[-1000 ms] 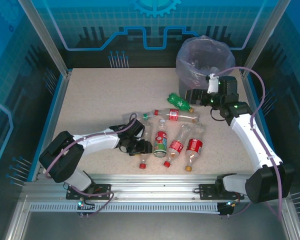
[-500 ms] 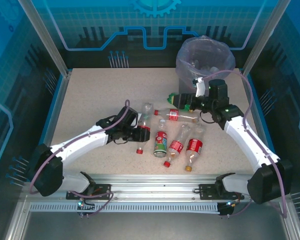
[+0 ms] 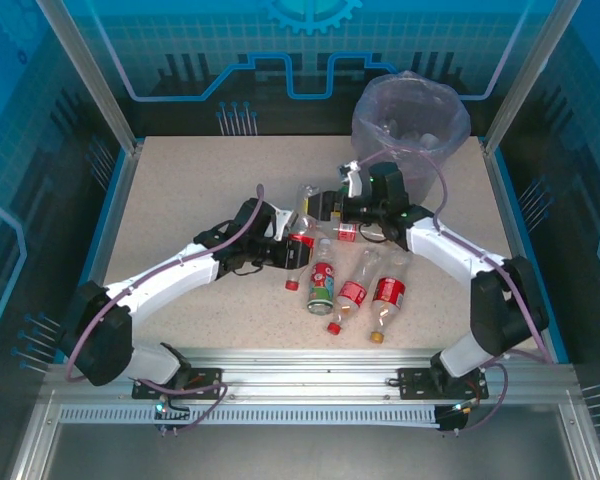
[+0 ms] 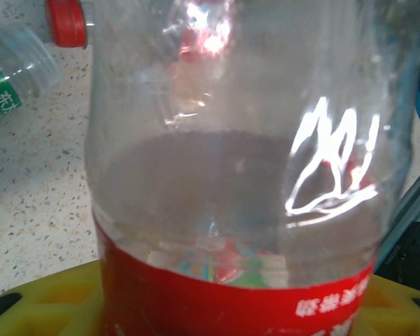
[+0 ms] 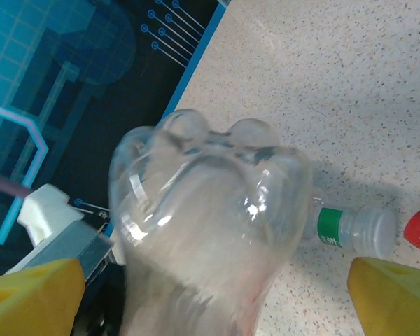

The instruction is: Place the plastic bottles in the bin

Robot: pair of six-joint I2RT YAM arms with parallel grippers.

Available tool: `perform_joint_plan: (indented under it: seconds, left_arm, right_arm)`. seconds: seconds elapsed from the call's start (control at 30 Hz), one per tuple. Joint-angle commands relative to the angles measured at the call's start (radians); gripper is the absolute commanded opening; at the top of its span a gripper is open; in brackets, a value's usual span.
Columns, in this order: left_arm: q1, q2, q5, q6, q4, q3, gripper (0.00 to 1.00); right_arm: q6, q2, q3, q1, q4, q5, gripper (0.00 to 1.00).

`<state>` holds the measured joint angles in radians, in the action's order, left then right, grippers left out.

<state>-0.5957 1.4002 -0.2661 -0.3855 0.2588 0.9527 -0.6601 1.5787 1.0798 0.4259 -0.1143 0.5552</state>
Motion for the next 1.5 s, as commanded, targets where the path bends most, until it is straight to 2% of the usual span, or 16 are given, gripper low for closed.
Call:
perform_joint_plan:
  seconds: [0.0,0.27,0.47,0.6,0.67,0.8,0.83,0.97,1.13,1.23,1.47]
  left_arm:
    - [0.002,0.005,-0.044,0.022,-0.048,0.003,0.53]
    - [0.003,0.01,-0.058,0.023,-0.06,0.008,0.53]
    - [0.002,0.01,-0.059,0.02,-0.066,0.006,0.53]
    - [0.003,0.002,-0.051,0.018,-0.062,0.004,0.55]
    - [0.004,-0.005,-0.042,0.016,-0.049,0.01,0.62]
    - [0.002,-0.041,-0.009,0.014,-0.02,0.016,0.99]
    - [0.004,-0.052,-0.005,0.016,-0.009,0.014,0.99]
    - [0.004,-0.103,0.027,0.026,0.036,-0.004,0.99]
    - [0.019,-0.159,0.054,0.013,0.045,-0.061,0.99]
    - [0.03,-0.168,0.058,-0.008,0.034,-0.087,0.99]
    - [0.034,-0.136,0.04,-0.035,0.009,-0.099,0.99]
  right_arm:
    - [-0.049,0.028,0.053,0.019,-0.099,0.011,0.95]
    - [-0.053,0.049,0.066,0.022,-0.108,-0.007,0.81]
    - [-0.045,0.043,0.062,0.022,-0.098,-0.02,0.62]
    - [-0.028,0.037,0.067,0.022,-0.085,-0.029,0.57]
    - [-0.013,0.031,0.079,0.02,-0.07,-0.034,0.56]
    - [0.032,0.013,0.132,0.008,-0.016,-0.039,0.54]
    - [0.048,0.007,0.149,0.002,0.0,-0.041,0.54]
    - [0.161,-0.021,0.269,-0.024,0.121,-0.078,0.53]
    - [0.339,-0.064,0.431,-0.042,0.253,-0.186,0.5]
    - [0.447,-0.112,0.481,-0.054,0.231,-0.236,0.47]
    - [0.734,-0.182,0.604,-0.073,0.203,-0.377,0.47]
